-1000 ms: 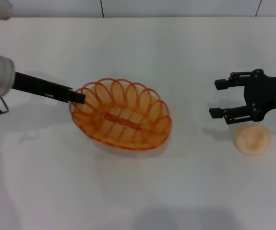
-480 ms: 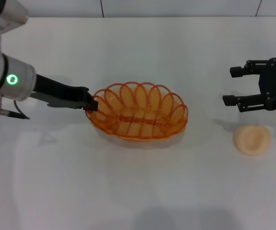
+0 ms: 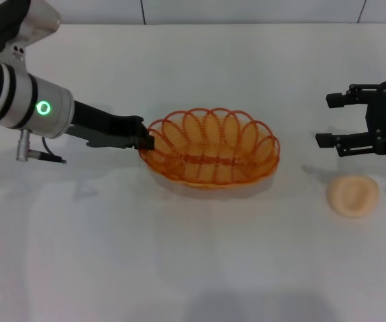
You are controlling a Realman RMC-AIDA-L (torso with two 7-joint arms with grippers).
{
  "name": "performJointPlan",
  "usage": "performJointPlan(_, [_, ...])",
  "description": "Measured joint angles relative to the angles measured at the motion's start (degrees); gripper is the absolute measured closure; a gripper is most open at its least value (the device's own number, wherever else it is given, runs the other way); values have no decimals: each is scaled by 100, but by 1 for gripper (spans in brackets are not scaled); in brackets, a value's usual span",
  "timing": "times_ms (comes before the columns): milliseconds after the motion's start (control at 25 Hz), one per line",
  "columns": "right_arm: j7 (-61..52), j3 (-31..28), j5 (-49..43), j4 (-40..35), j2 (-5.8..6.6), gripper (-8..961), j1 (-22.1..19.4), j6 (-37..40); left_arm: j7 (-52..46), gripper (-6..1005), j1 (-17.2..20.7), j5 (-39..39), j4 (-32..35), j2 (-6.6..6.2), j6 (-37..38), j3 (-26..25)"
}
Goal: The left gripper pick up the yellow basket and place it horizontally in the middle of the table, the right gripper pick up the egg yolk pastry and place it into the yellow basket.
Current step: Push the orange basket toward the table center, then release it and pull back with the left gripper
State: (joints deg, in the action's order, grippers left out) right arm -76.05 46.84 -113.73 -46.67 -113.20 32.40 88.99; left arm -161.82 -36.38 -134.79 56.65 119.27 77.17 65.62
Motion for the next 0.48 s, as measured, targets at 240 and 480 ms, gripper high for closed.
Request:
performJointPlan(240, [2,0,0,15,-5,170,-4,-93,26,924,-61,90,-153,-17,-22,79])
performJointPlan(480, [3,0,0,-4,-42,171,-6,-148,1,917,-76,103,-265,-17,52,109])
